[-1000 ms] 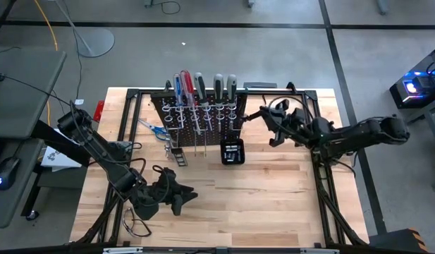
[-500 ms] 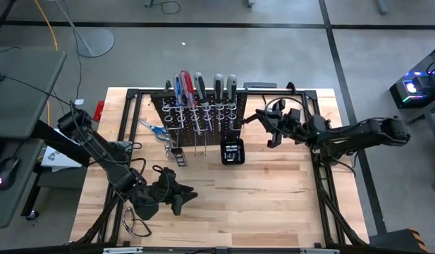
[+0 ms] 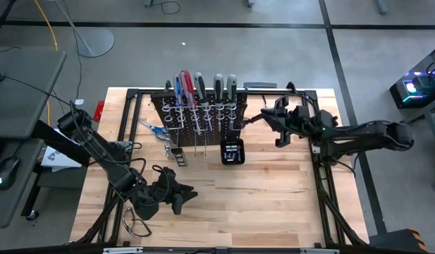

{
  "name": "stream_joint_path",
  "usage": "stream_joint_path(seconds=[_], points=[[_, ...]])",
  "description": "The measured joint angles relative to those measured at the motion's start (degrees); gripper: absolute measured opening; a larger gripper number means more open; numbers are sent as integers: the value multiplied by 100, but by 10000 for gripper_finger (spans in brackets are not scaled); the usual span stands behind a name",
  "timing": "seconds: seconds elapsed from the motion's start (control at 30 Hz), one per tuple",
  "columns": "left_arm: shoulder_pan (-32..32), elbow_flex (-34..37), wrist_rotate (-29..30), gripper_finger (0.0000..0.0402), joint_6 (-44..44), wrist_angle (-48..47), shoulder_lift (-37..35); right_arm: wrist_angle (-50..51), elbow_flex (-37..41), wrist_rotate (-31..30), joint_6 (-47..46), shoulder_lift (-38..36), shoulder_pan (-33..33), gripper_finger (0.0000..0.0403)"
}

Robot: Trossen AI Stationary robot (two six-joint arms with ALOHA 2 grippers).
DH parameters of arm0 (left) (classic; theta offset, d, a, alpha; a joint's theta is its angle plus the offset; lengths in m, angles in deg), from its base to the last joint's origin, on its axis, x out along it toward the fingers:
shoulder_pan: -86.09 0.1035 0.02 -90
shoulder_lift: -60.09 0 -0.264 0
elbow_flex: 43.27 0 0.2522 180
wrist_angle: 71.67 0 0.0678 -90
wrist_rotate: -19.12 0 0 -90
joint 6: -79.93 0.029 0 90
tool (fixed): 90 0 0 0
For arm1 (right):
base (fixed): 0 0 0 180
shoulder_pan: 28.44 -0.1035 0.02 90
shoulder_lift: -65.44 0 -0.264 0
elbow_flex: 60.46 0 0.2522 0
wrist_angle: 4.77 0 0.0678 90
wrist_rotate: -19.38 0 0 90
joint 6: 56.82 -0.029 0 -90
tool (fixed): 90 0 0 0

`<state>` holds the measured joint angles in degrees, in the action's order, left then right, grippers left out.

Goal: Hang tools onto peg board
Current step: Hang the black pliers on the pegboard

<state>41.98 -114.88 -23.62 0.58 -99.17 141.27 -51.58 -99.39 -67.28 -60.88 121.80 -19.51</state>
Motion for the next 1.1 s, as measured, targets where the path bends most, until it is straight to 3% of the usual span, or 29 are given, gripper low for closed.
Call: stream_joint_path(seconds=[0.2,0.53,1.1], points=[[64,0,-2,161,15,-9,0,779,-164,474,-16,-206,385,14],[64,0,8,161,58,-46,0,3001,-1393,1417,302,-191,700,14],[64,0,179,161,112,-190,2,2696,-1449,1394,251,80,691,14]])
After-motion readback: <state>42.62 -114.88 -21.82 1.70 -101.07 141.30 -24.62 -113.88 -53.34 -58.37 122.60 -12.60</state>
